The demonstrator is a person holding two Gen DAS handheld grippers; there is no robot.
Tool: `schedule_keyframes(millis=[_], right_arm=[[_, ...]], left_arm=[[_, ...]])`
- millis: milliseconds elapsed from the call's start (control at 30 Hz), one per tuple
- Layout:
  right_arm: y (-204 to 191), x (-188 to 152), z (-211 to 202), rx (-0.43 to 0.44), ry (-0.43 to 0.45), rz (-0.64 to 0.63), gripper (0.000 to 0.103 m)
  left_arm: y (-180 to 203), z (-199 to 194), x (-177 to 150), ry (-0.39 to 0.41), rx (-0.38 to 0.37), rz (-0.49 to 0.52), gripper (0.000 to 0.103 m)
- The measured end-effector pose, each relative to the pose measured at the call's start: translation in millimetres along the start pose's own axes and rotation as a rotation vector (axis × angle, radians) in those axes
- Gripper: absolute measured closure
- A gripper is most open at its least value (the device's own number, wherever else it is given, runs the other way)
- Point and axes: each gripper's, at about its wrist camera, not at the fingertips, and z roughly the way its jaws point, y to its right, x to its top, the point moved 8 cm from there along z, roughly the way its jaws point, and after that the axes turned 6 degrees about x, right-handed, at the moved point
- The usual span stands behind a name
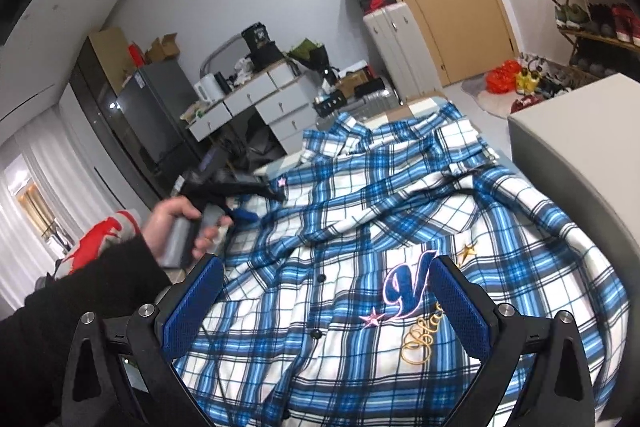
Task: Fold large clothes
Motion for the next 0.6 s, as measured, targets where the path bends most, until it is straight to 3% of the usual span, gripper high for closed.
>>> schedule_keyframes(millis=[100, 133, 233, 333, 433, 600], right_arm=[[-7.2, 9.2, 7.2, -0.008, -0.017, -0.034, 0.000], [-12.8, 19.8, 9.3, -0.004, -0.017, -0.046, 0.000], [-36.5, 69.6, 18.3, 0.066, -0.019, -0.121, 0.000], [-49.2, 139.0, 46.3, 0.078, -0.017, -0.169, 0.000], [-47.2, 204.2, 96.1, 0.003, -0.019, -0.222, 0.000], [-18.6, 265.3, 218.6, -0.104, -0.183, -0.253, 0.000]], left_arm=[[-5.0, -25.6, 23.7, 0.049, 0.062, -0.022, 0.021], [-4.7, -37.8, 34.1, 0.066, 0.047, -0.041, 0.021], [0.3, -58.9, 58.0, 0.090, -0.006, -0.076, 0.021], [9.9, -57.1, 78.0, 0.100, 0.029, -0.068, 0.021], [22.9, -33.6, 97.2, 0.059, 0.047, -0.068, 0.021], [16.5, -13.8, 122.6, 0.007, -0.036, -0.106, 0.021]])
